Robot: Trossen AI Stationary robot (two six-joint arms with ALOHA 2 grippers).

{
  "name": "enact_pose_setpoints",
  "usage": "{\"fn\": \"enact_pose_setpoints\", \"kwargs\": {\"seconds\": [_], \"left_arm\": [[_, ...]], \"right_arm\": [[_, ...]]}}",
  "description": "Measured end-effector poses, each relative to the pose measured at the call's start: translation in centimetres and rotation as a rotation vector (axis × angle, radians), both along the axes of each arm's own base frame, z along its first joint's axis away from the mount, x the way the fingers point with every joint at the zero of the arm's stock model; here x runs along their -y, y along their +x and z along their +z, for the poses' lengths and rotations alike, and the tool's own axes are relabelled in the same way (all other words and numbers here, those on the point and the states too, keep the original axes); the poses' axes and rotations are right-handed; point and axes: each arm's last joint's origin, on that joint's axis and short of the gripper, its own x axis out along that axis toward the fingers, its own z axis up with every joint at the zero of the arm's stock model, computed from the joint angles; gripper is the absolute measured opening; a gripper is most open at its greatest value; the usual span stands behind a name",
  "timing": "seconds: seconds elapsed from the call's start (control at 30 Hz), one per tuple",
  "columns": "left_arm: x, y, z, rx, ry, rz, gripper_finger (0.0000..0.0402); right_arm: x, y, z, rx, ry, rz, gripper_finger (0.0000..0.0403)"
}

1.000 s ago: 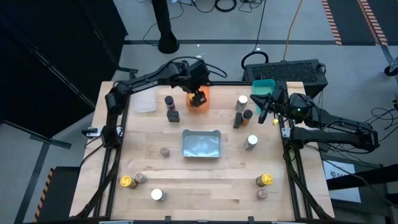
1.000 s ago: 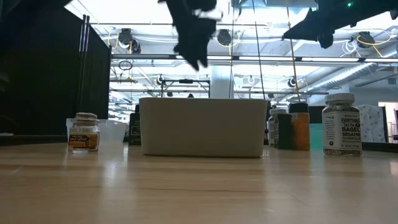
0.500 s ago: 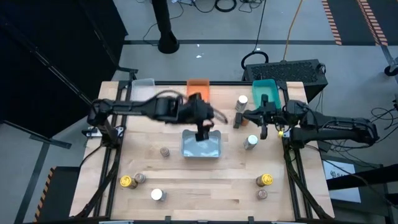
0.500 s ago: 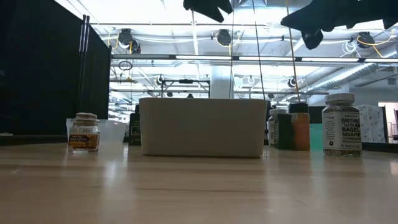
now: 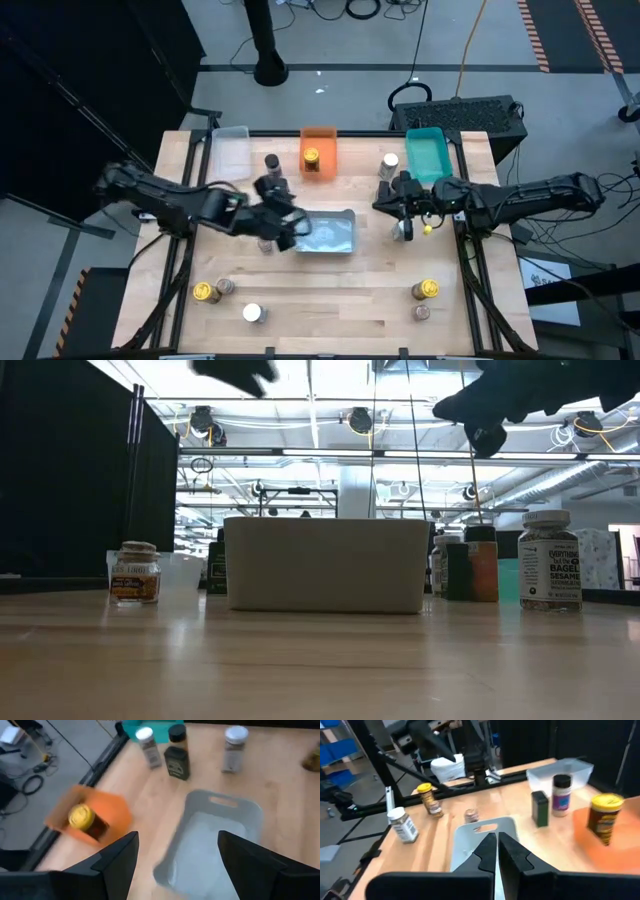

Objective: Sort spices by type
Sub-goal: Put the right black seasoning bottle into the green bin

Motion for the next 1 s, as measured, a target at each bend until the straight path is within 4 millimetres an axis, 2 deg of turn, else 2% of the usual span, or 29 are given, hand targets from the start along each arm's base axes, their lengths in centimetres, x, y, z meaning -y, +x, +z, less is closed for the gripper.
{"fn": "enact_pose_setpoints", "kwargs": {"seconds": [0.1,0.17,0.27,0.43,0.53,0.77,0.87,1.0], "left_arm": [[1.0,-2.6,-1.0,0.024,-0.002,-0.065,0.0279],[0.9,-4.1,-1.5,0.056,0.03,-0.074,0.0279],[0.8,-5.7,-2.2,0.111,0.05,-0.111,0.0279],[0.8,-7.9,-3.6,0.101,0.103,-0.235,0.0279],[0.6,-8.7,-3.7,0.112,0.117,-0.266,0.0279],[0.2,-10.0,-2.8,0.178,0.068,-0.245,0.0279],[0.0,-10.3,-2.7,0.176,0.072,-0.241,0.0279],[-0.7,-10.6,-3.0,0.138,0.161,-0.164,0.0279]], "right_arm": [[-0.4,0.6,-0.2,0.011,0.013,-0.023,0.0],[-0.4,1.1,-0.1,0.048,0.012,-0.054,0.0],[-0.5,1.7,-0.1,0.083,0.012,-0.068,0.0],[-0.6,2.5,0.0,0.088,0.093,-0.08,0.0],[-0.6,3.0,0.7,0.094,0.113,-0.083,0.0],[-0.9,4.4,3.8,0.05,0.047,-0.07,0.0],[-1.1,5.2,4.4,0.011,0.042,-0.063,0.0],[-0.9,5.7,4.5,-0.035,0.113,-0.09,0.0]]}}
